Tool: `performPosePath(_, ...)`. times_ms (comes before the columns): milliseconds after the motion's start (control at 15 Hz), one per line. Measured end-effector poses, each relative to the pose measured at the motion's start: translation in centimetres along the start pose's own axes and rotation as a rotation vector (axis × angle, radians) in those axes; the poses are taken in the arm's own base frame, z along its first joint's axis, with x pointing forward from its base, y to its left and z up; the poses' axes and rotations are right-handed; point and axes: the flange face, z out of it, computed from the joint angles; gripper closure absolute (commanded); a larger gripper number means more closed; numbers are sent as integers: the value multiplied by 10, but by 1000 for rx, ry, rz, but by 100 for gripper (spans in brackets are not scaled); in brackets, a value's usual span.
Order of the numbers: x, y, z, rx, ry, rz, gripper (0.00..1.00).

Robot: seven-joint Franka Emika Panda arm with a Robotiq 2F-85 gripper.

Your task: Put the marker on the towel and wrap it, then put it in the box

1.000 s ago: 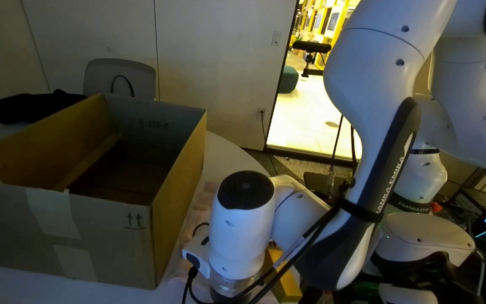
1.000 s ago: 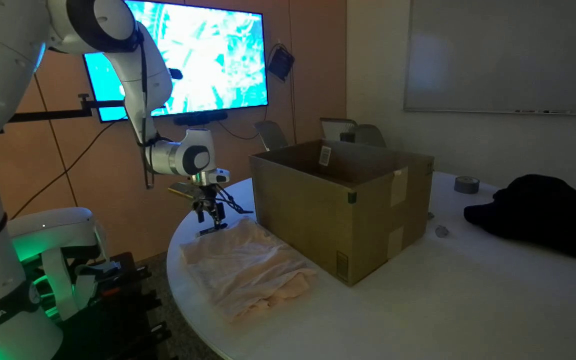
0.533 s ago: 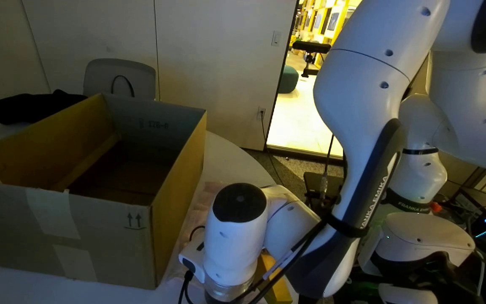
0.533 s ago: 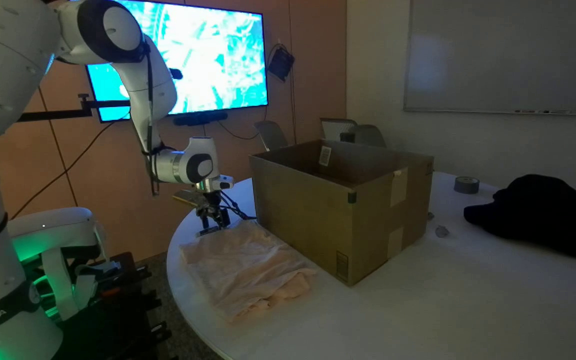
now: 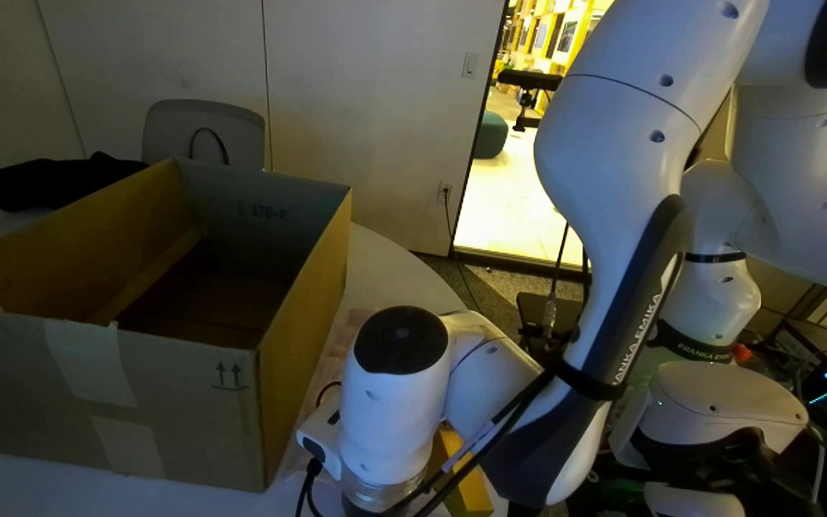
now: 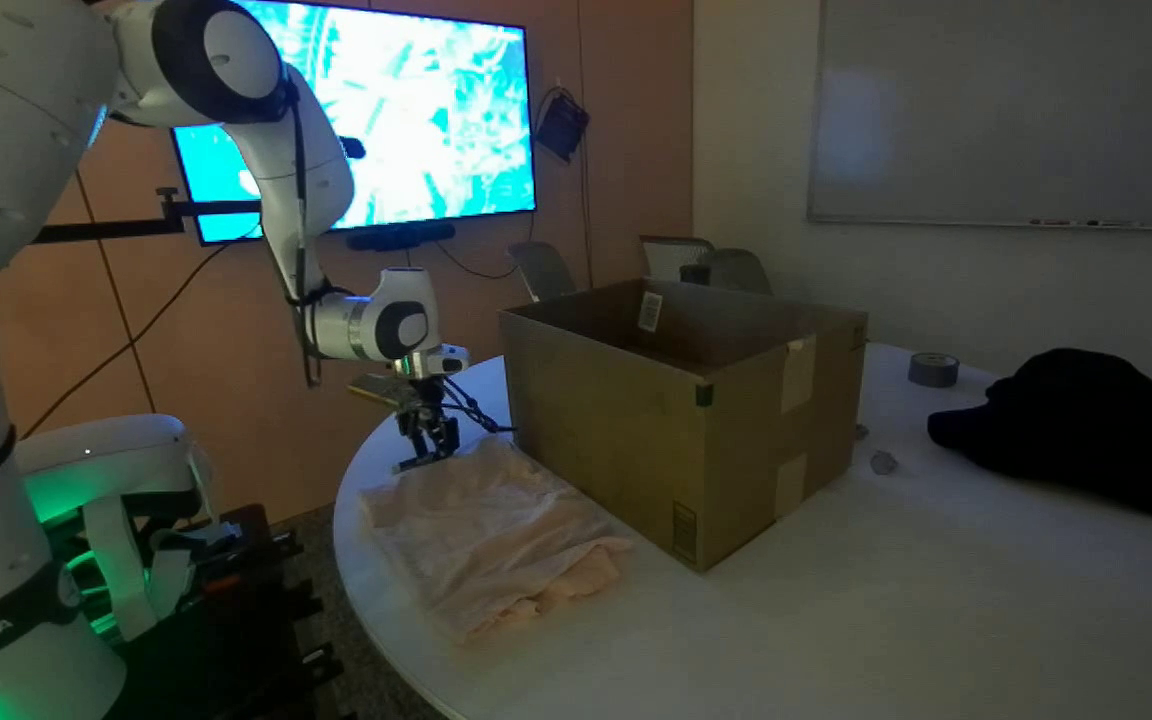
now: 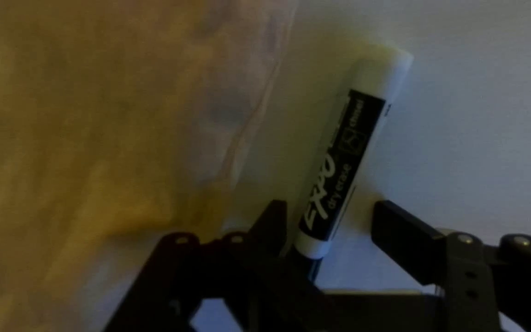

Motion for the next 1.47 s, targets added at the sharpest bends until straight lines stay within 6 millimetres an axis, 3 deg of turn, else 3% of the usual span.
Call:
performPosePath(133, 0, 0, -3, -7, -11, -10, 92)
performPosePath(267, 1, 1, -9, -17, -22, -27, 99)
performPosePath(333, 1, 1, -11, -25, -35, -37, 94)
performPosePath(667, -3, 3, -17, -73, -85, -94, 95)
performPosePath(933, 2, 14, -46, -104, -56, -109, 95)
performPosePath(1200, -2, 62, -77, -121, -30, -57, 95)
performPosePath(1467, -15, 124, -79, -138, -47, 32, 95)
